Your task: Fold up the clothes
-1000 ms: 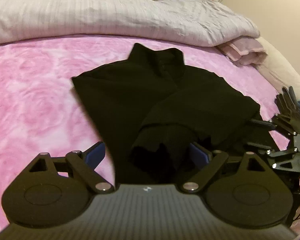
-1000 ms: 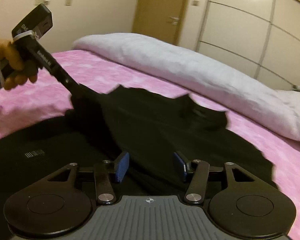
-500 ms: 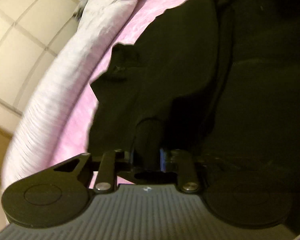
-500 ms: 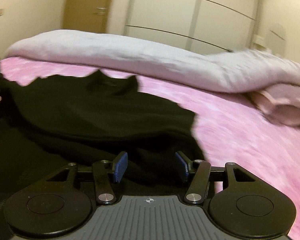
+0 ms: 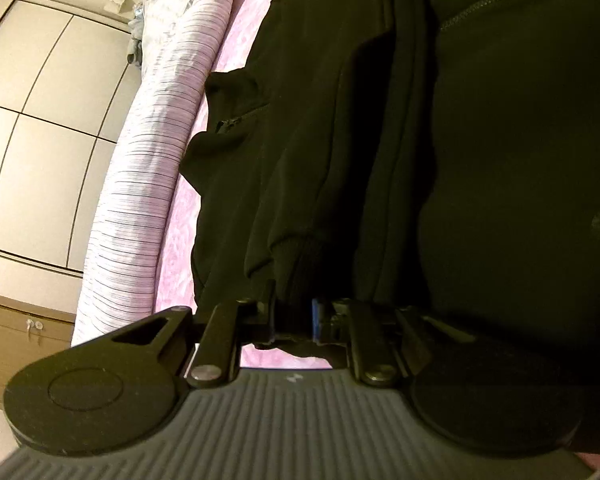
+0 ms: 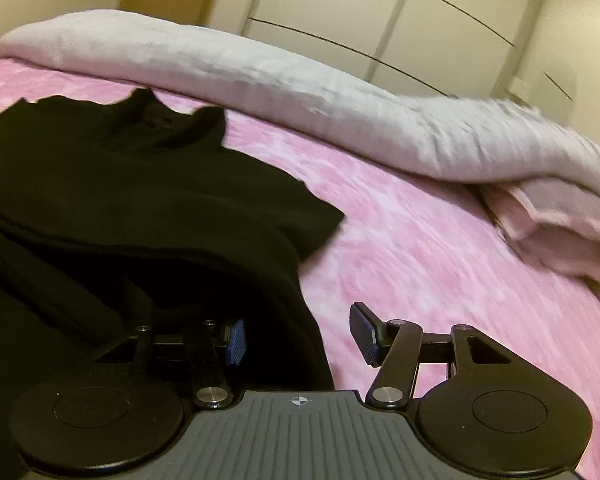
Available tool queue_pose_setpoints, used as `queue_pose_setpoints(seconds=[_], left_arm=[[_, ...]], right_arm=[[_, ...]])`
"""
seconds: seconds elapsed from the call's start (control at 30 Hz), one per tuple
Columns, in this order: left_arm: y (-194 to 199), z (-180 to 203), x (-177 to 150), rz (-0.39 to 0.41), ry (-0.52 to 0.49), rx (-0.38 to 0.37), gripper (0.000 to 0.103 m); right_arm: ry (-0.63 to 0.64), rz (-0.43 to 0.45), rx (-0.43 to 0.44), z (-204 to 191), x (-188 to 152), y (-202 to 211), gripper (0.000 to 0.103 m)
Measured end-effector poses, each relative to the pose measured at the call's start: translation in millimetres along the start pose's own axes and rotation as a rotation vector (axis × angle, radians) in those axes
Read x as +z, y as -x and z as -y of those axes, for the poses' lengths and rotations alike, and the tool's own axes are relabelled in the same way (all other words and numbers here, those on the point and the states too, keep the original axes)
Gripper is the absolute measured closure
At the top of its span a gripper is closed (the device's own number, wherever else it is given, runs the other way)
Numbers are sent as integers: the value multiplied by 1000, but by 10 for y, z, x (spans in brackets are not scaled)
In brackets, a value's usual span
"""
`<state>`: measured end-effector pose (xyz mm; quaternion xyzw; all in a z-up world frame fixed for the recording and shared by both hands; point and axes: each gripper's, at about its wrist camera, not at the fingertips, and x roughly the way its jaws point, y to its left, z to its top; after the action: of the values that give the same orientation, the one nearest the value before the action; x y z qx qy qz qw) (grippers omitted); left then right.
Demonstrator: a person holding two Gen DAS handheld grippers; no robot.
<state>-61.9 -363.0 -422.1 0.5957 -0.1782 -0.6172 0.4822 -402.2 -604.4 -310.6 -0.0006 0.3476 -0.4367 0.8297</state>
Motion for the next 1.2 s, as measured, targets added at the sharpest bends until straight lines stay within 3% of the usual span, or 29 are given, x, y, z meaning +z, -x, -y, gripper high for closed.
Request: queue_pose_setpoints(seconds=[0.07,0.13,0.17,0.33,0.4,0.57,0.63,0.8,0.97,1.1,1.2], left_arm=[[5,-32,-10,16,13,60,90],[-12,-39,-16,20,33,49,90],[-23,-41,-18,21,43,38,90],[-85,130,-74,-12,10,-49,91],[-56,161,-91,-14,3,-45,91],[7,103,-116,-27,-6,-65,88],[31,31,-158,-27,-2,-65,86],[212,-11,-305,-41,6,-70,82],[289,-52,-479,-83,10,-74,78],[257,-209,-519,-83,121,-58,78],[124,-317,-384,-46,224,-91,74]], right_arm=[[30,9,-46,37,43,-66,48],[23,28,-141,107,55,-61,48],[-9,24,-149,149,28,-66,48],[-121,-45,-110,265,-163,-187,47],[-199,-68,-81,362,-151,-158,47],[-239,-182,-100,318,-116,146,46],[-300,-169,-88,300,-112,347,46],[-361,18,11,223,126,707,47],[-387,73,149,121,368,432,47],[-428,-2,173,125,309,137,48],[-463,-76,178,141,228,-91,48]])
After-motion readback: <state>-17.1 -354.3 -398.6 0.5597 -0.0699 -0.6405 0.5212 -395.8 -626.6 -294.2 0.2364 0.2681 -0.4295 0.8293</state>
